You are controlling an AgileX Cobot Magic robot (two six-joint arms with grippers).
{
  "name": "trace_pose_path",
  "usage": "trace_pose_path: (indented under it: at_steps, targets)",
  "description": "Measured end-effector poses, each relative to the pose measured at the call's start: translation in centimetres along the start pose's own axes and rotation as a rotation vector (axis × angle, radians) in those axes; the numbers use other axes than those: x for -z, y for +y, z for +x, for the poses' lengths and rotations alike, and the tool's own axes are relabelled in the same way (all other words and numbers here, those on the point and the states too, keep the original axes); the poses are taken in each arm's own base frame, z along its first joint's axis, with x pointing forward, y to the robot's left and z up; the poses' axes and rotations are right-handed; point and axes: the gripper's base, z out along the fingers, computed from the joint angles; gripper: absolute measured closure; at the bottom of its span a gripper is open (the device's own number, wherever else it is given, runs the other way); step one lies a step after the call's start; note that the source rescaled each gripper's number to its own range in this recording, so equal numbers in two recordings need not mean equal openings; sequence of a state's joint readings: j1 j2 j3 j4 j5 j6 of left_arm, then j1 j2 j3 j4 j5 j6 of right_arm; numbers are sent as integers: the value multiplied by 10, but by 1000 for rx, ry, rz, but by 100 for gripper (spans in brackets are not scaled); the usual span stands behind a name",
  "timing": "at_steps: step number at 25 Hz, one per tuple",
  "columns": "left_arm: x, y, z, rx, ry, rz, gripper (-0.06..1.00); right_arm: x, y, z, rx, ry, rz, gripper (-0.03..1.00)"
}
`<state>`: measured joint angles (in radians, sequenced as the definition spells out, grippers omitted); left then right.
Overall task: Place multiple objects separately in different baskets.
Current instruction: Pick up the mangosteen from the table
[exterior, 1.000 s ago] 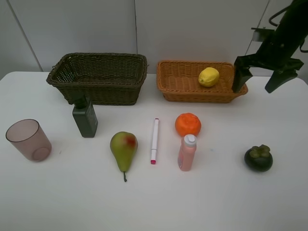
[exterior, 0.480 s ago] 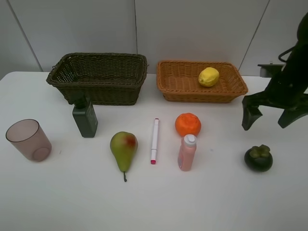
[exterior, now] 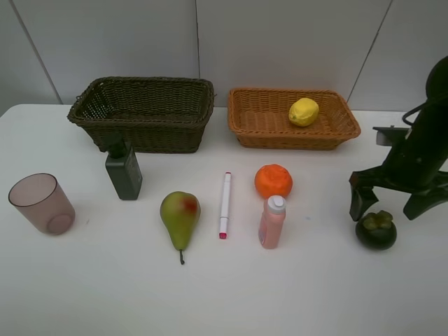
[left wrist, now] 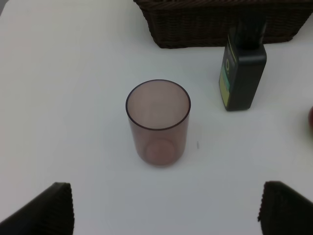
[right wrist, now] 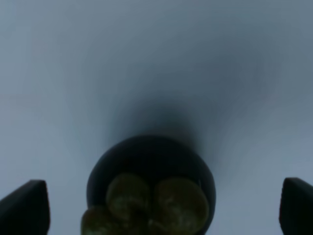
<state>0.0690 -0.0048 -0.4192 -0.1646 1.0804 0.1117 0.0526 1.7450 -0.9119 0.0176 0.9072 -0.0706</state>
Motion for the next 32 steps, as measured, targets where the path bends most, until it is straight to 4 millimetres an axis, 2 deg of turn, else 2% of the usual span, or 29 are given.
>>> trace_pose_path:
  at_steps: [8,16,27,30,32]
  targets:
    - [0,0,0,0,0,0,-6,-2,2,0,-16,-16,-17,-2]
    - [0,0,0,0,0,0,-6,-18,4,14,-37,15,-36,-2]
    - [0,0,0,0,0,0,-6,-18,5,14,-50,8,-49,-2]
    - [0,0,0,0,0,0,-6,-18,5,14,-50,8,-49,6]
    - [0,0,0,0,0,0,-6,-18,5,14,-50,8,-49,19]
